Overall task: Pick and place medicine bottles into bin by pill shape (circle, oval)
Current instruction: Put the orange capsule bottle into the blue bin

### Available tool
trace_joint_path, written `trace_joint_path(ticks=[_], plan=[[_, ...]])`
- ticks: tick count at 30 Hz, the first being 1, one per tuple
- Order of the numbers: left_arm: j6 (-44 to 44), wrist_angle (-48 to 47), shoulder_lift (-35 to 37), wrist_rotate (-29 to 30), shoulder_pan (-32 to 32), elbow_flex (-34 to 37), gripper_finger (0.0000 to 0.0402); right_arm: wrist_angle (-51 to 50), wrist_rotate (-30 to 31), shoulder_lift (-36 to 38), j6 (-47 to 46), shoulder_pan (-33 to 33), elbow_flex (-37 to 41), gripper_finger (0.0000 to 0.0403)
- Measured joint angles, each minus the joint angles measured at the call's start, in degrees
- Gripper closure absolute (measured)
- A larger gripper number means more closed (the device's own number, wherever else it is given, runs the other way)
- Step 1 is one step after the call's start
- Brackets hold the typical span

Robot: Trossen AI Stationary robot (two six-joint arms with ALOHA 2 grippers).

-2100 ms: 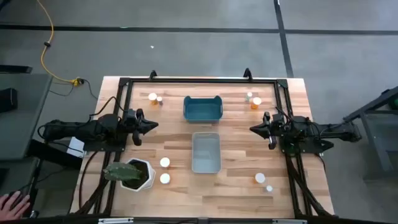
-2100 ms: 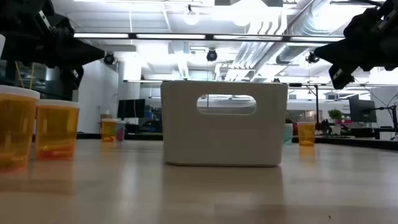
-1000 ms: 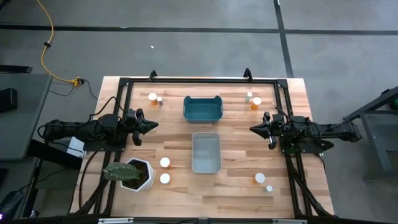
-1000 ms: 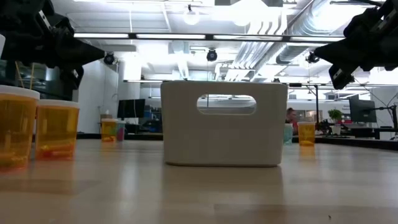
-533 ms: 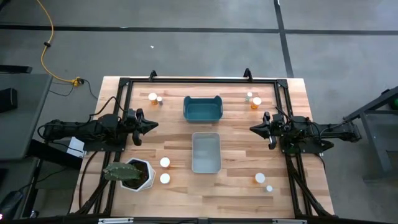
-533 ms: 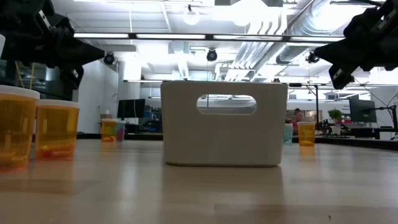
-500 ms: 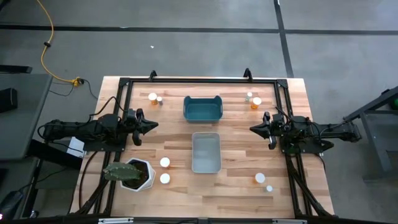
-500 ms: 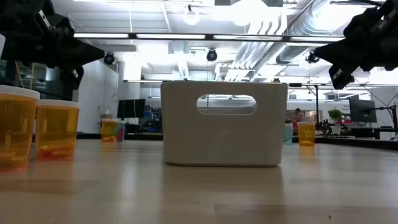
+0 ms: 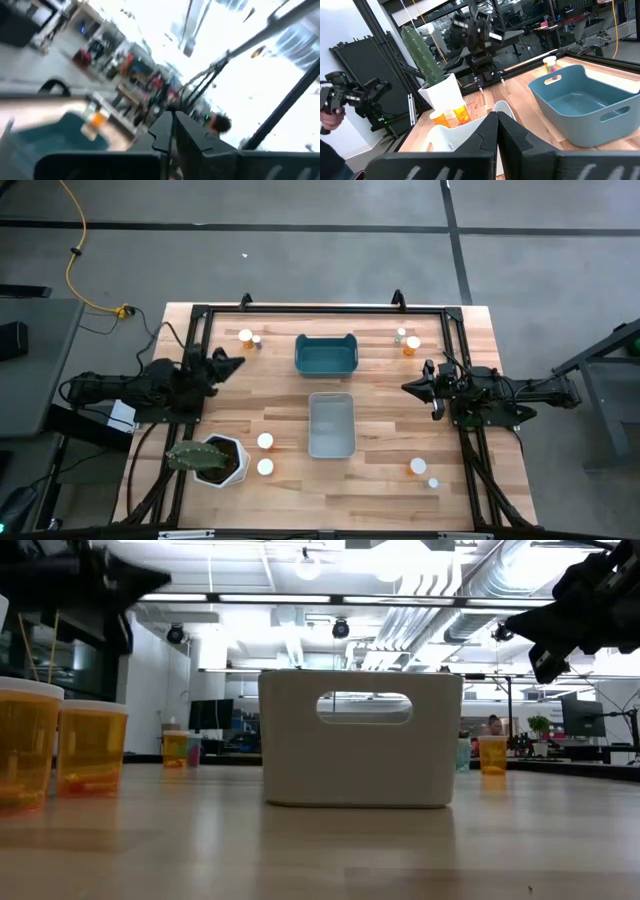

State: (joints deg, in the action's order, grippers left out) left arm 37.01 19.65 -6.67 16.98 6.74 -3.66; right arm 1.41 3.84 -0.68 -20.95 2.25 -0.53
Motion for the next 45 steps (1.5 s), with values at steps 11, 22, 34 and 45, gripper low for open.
trace_joint_path(ticks=[11, 22, 34, 45], plan=[[-7.6, -24.4, -29.5, 1.6, 1.8, -28.4, 0.0202, 0.0, 0.0, 0.0, 0.0, 0.0, 0.0, 0.0403], [-14.9, -68.1, -51.5, 3.7, 8.2, -56.6, 0.0081, 0.0, 0.0, 0.0, 0.0, 0.0, 0.0, 0.0403], [-30.8, -80.7, -65.1, -11.3, 38.3, -57.8, 0.0080, 0.0, 0.0, 0.0, 0.0, 0.0, 0.0, 0.0403], [-52.8, -80.5, -76.6, -8.0, 45.7, -57.8, 0.0080, 0.0, 0.0, 0.0, 0.0, 0.0, 0.0, 0.0403]])
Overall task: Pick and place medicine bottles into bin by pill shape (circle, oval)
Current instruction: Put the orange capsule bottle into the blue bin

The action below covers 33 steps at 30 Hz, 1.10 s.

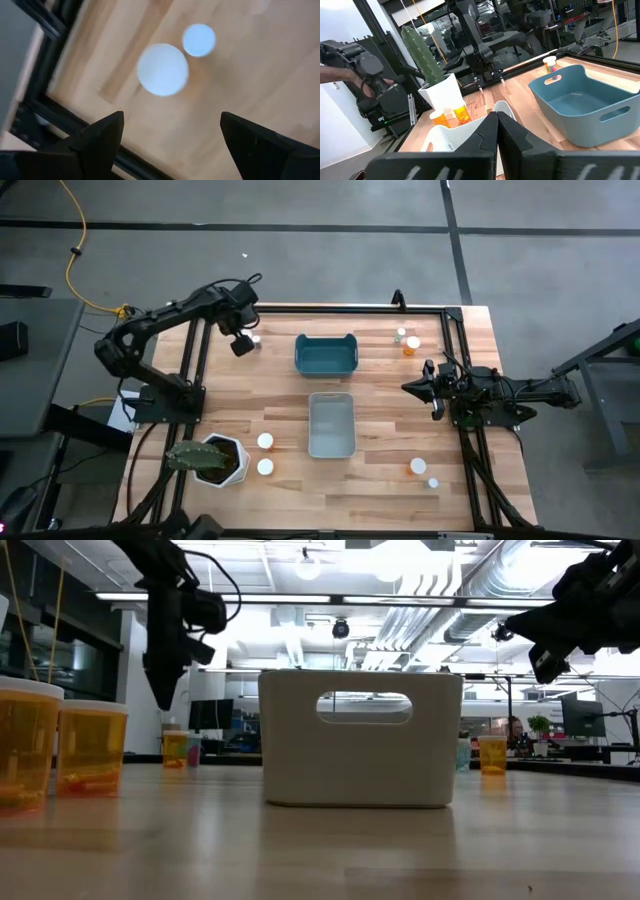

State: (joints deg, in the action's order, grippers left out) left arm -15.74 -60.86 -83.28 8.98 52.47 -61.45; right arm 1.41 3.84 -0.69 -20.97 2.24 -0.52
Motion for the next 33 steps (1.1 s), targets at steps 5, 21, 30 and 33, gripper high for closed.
trace_joint_path(ticks=[5, 21, 30, 33], plan=[[0.3, 3.7, -2.6, 0.3, 0.0, 0.0, 0.0080, 0.0, 0.0, 0.0, 0.0, 0.0, 0.0, 0.0403], [2.1, 7.6, -10.5, 0.6, 0.4, 0.0, 0.0080, 0.0, 0.0, 0.0, 0.0, 0.0, 0.0, 0.0403], [1.2, 8.2, -12.8, 0.7, 0.4, 0.0, 0.0080, 0.0, 0.0, 0.0, 0.0, 0.0, 0.0, 0.0403], [1.1, 8.1, -13.1, 0.7, 0.4, 0.0, 0.0081, 0.0, 0.0, 0.0, 0.0, 0.0, 0.0, 0.0403]])
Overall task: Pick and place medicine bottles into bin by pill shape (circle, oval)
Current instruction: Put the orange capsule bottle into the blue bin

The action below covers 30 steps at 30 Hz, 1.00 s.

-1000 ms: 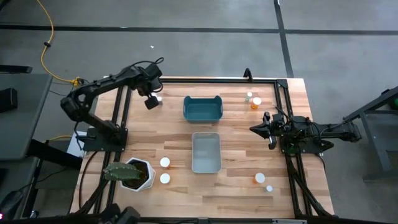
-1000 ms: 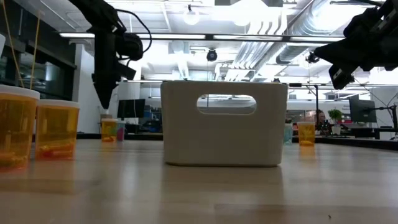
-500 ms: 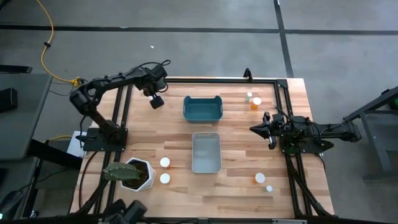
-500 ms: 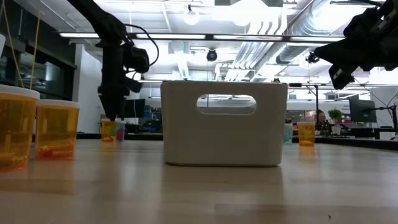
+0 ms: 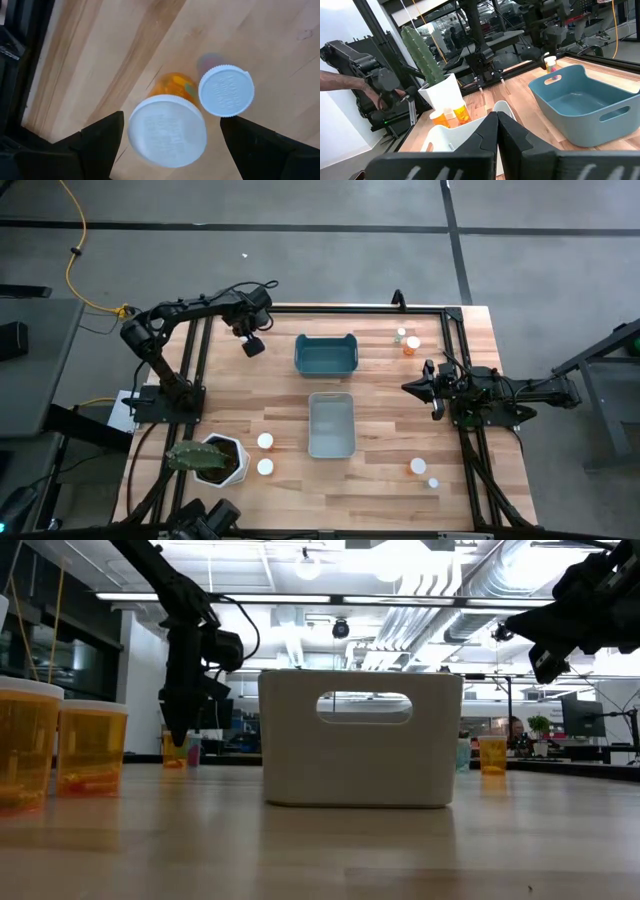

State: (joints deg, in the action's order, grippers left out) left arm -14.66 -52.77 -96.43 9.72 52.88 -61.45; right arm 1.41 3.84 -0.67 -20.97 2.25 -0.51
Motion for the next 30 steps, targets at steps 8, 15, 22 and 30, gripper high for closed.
trace_joint_path(ticks=[8, 15, 22, 30], plan=[[0.0, 0.0, -0.2, 0.4, 0.0, 0.0, 0.0124, 0.0, 0.0, 0.0, 0.0, 0.0, 0.0, 0.0403], [0.0, -0.1, -0.2, 0.4, 0.0, 0.0, 0.0186, 0.0, 0.0, 0.0, 0.0, 0.0, 0.0, 0.0403], [-0.1, -2.3, -0.1, 0.6, 0.0, -0.4, 0.0214, 0.0, 0.0, 0.0, 0.0, 0.0, 0.0, 0.0403], [-1.5, -8.5, 3.6, 5.2, 0.5, -5.3, 0.0207, 0.0, 0.0, 0.0, 0.0, 0.0, 0.0, 0.0403]])
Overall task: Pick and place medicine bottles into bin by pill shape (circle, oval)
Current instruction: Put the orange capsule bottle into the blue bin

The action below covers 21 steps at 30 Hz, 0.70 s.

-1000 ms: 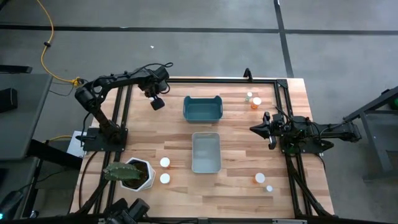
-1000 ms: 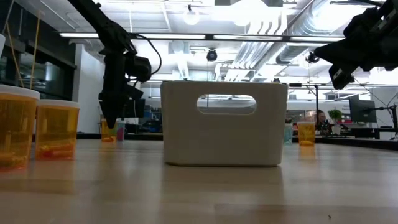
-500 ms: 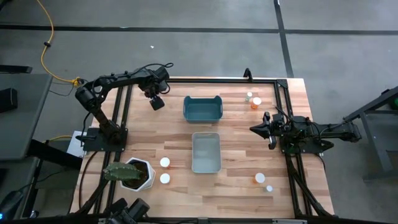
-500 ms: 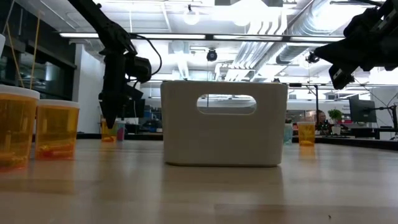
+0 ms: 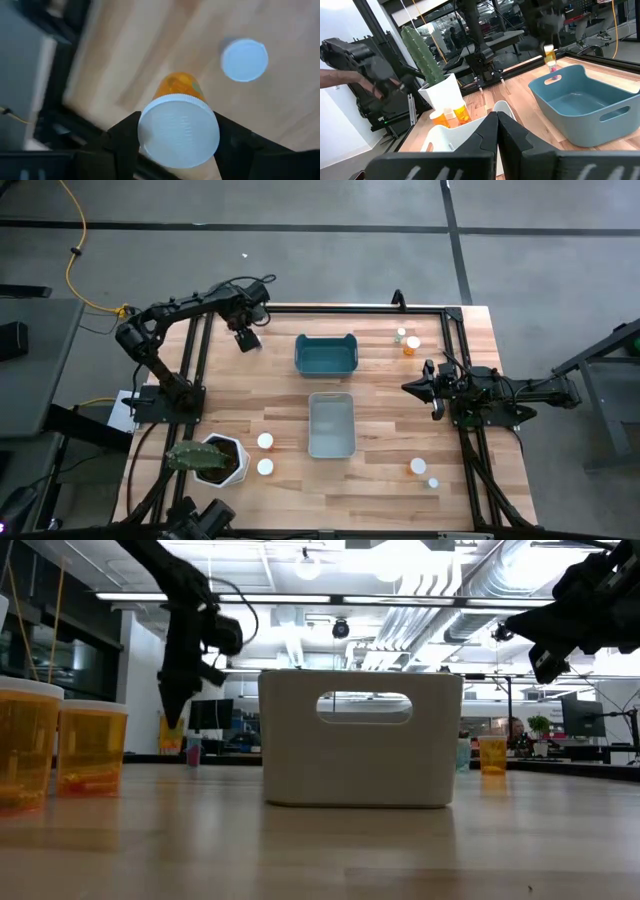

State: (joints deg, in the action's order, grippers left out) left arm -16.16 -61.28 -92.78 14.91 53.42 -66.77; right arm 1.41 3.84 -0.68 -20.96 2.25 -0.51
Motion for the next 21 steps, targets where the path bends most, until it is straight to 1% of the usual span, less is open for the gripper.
trace_joint_path(ticks=[3, 6, 8, 10, 14, 16, 18, 21], plan=[[1.2, -2.4, 3.1, 0.9, 0.7, -3.1, 0.0209, 0.0, 0.0, 0.0, 0.0, 0.0, 0.0, 0.0403], [4.2, -3.2, 6.9, 0.1, 1.1, -6.1, 0.0209, 0.0, 0.0, 0.0, 0.0, 0.0, 0.0, 0.0403], [6.6, -2.8, 9.9, -3.0, 0.9, -8.1, 0.0209, 0.0, 0.0, 0.0, 0.0, 0.0, 0.0, 0.0403], [10.0, -1.0, 12.8, -8.2, 0.4, -9.4, 0.0209, 0.0, 0.0, 0.0, 0.0, 0.0, 0.0, 0.0403], [18.3, 8.6, 19.2, -19.7, -2.4, -9.2, 0.0209, 0.0, 0.0, 0.0, 0.0, 0.0, 0.0, 0.0403], [22.3, 14.4, 22.0, -24.0, -4.9, -8.1, 0.0209, 0.0, 0.0, 0.0, 0.0, 0.0, 0.0, 0.0403], [25.9, 20.4, 24.1, -26.5, -8.4, -6.5, 0.0209, 0.0, 0.0, 0.0, 0.0, 0.0, 0.0, 0.0403], [30.6, 30.9, 26.9, -26.9, -15.6, -2.7, 0.0209, 0.0, 0.0, 0.0, 0.0, 0.0, 0.0, 0.0403]])
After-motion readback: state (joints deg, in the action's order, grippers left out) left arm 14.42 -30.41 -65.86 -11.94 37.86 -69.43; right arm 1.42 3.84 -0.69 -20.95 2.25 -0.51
